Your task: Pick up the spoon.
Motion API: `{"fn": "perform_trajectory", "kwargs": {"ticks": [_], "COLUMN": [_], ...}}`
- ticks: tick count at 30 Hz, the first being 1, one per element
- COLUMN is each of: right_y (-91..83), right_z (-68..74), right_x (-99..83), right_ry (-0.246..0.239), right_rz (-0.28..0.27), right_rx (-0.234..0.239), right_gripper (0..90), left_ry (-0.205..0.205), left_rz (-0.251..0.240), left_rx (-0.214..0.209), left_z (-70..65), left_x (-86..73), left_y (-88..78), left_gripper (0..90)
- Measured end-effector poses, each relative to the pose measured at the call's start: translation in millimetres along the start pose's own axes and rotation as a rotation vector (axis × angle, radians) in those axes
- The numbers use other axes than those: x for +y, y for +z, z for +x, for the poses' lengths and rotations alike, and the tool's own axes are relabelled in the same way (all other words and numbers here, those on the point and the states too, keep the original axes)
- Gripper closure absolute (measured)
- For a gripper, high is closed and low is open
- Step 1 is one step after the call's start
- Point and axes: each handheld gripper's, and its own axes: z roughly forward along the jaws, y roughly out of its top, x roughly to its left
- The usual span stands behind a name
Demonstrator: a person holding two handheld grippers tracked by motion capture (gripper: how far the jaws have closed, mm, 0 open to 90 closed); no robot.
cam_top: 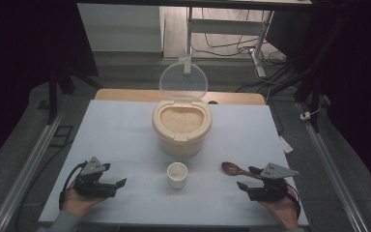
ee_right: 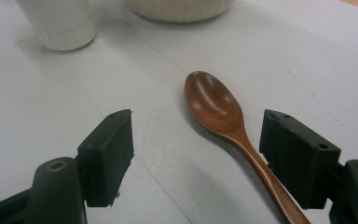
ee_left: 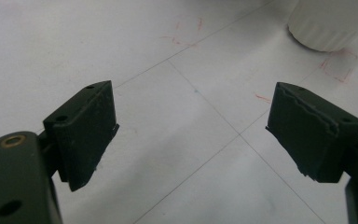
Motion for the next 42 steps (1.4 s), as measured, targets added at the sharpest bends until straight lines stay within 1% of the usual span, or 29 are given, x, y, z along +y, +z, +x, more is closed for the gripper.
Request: {"fn": "perform_trajectory", "kwargs": {"ticks": [3,7,11,13,16,18,20,21,23,24,25,28,29,30,32,38,42], "right_y": [-0.1,-0.2,-1.2,-1.9,-3.1,-4.5,-6.1,-8.7,-12.0,-12.0,-15.2,-19.4,-19.4,-22.2,-23.8,-24.8,-22.5], "right_z": [0.4,0.9,1.7,2.1,3.8,4.8,4.4,3.5,2.2,2.2,-1.7,-8.1,-8.1,-12.6,-16.3,-25.9,-32.7], "right_x": [0.2,0.7,2.5,3.2,3.7,5.6,7.6,11.9,16.7,16.7,21.2,26.6,26.6,30.6,34.5,45.2,50.7], "right_ry": [0.001,0.002,-0.001,0.000,0.010,0.010,0.004,0.000,-0.016,-0.016,-0.017,-0.023,-0.023,-0.025,-0.025,-0.050,-0.058], "right_rz": [-0.005,0.006,0.000,0.007,0.009,0.004,0.012,0.016,0.042,0.042,0.066,0.094,0.094,0.110,0.126,0.190,0.246], "right_rx": [0.007,0.003,0.013,0.004,0.013,0.009,0.011,0.015,0.003,0.003,0.004,0.003,0.003,0.005,0.008,0.010,0.021], "right_gripper": [26.6,26.9,27.8,28.0,28.9,30.0,30.5,31.3,32.1,32.1,32.3,32.6,32.6,32.6,32.6,32.6,32.3], "left_ry": [0.001,0.003,0.000,0.001,0.006,0.006,0.008,0.010,0.009,0.009,0.006,0.004,0.004,0.003,0.003,0.004,0.003], "left_rz": [-0.005,-0.001,-0.003,-0.002,0.003,0.003,0.003,0.005,0.004,0.004,0.004,0.003,0.003,0.005,0.007,0.016,0.016], "left_rx": [-0.003,-0.006,-0.009,-0.009,-0.010,-0.011,-0.010,-0.009,-0.009,-0.009,-0.007,-0.006,-0.006,-0.006,-0.005,-0.004,-0.002], "left_z": [0.0,0.2,1.1,1.2,1.1,0.3,0.1,0.1,0.8,0.8,1.8,2.4,2.4,2.4,2.5,3.5,4.1], "left_x": [1.3,1.6,2.0,2.1,2.4,2.8,3.0,3.1,2.9,2.9,2.8,2.7,2.7,2.7,2.7,2.0,1.6], "left_y": [-0.4,-0.3,-0.4,-0.3,0.3,0.4,0.5,0.5,0.3,0.3,0.1,0.2,0.2,0.4,0.9,2.2,2.3], "left_gripper": [15.1,14.7,14.4,14.4,14.0,13.8,13.7,13.4,13.3,13.3,13.2,13.0,12.9,12.8,12.7,12.4,12.2]}}
